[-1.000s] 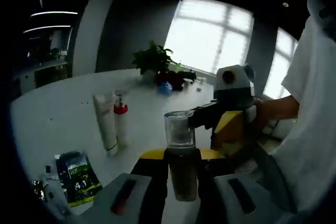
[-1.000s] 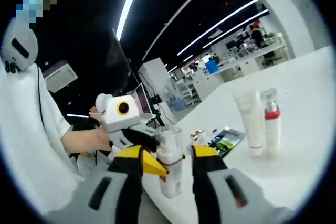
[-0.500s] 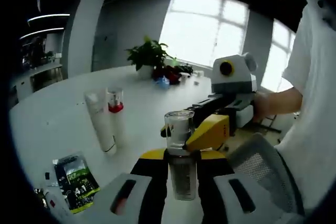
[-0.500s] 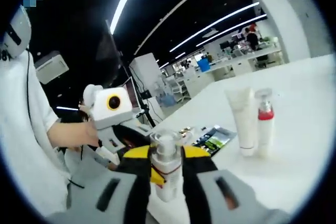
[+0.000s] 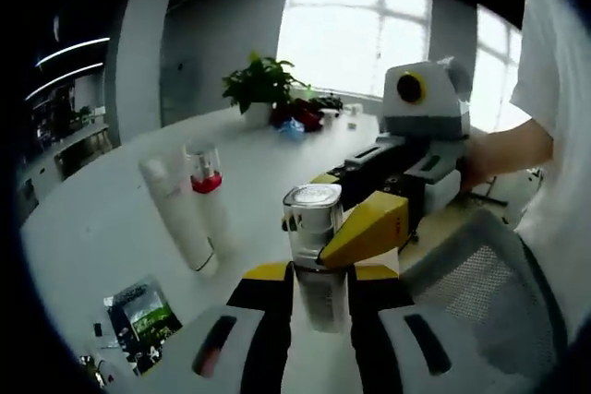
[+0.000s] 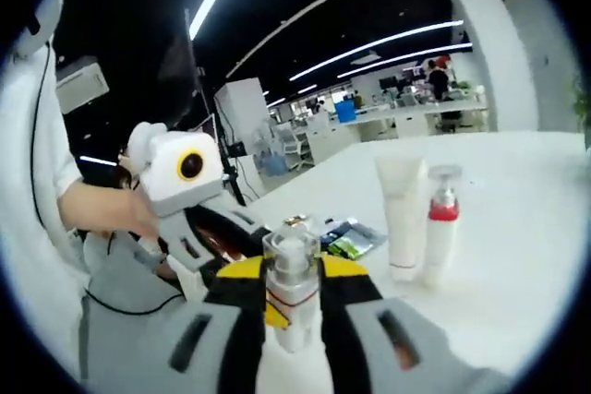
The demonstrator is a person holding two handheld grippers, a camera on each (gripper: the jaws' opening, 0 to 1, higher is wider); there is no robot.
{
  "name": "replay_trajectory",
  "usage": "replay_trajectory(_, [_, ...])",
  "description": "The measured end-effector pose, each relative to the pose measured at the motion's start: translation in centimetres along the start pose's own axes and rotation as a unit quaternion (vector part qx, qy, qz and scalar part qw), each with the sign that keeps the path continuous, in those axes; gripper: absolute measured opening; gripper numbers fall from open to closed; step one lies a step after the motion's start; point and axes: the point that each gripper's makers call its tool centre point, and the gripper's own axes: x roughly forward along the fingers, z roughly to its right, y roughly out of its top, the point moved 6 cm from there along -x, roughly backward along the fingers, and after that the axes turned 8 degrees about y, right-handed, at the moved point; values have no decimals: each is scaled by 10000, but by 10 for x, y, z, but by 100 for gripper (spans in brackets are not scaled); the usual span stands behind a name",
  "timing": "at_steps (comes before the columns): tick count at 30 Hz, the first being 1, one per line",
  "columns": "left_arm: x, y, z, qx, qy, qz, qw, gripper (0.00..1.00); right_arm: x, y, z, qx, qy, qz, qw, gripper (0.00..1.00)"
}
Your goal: Arrange the skincare products in the storage area until every visible bottle or jar stands upright without overlapping.
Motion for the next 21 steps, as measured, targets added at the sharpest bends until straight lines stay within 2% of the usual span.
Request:
replay_trajectory(4, [9, -7, -2, 110, 19, -98, 9999, 18, 2, -9, 5, -387, -69, -258, 9989, 21])
replay_trajectory(8, [20, -17, -6, 439, 77, -313, 9985, 18, 5, -20, 11, -787, -167, -599, 9950, 21])
replay_trajectory(21, [48, -35, -18, 587, 25, -505, 9970, 17, 10, -43, 32, -651, -455, -795, 9937, 21])
